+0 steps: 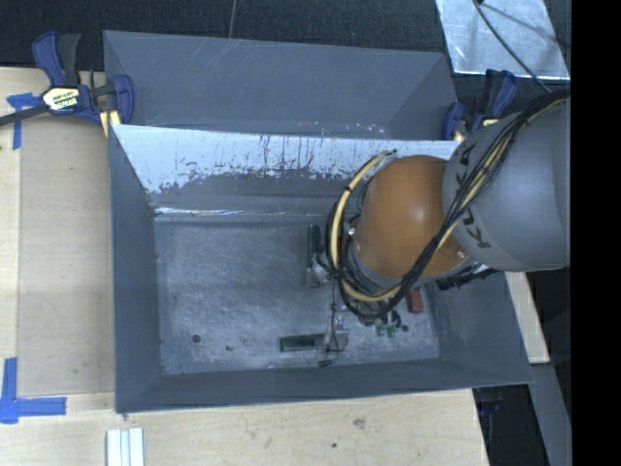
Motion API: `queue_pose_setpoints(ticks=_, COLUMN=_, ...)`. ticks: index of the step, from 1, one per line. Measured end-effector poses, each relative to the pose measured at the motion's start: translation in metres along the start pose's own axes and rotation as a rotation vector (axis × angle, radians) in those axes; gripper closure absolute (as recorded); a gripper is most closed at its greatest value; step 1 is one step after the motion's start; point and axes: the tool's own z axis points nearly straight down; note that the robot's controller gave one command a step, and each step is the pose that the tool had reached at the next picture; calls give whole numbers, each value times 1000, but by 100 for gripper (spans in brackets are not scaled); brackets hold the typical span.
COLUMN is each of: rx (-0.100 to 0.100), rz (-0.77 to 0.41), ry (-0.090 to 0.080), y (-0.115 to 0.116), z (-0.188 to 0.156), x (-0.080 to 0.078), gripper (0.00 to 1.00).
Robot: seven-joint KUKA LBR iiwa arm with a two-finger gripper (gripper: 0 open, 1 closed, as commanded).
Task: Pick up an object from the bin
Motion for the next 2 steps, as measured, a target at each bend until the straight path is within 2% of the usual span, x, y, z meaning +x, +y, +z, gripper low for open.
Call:
queue_pose_setpoints(ticks=1, rx=0, rz=-43, ry=9, y=-8, z=29, x=2, gripper=0)
queue_pose_setpoints(ticks=2, rx=-1, rz=23, ry=-5, y=-5, z=32, x=8, gripper=100)
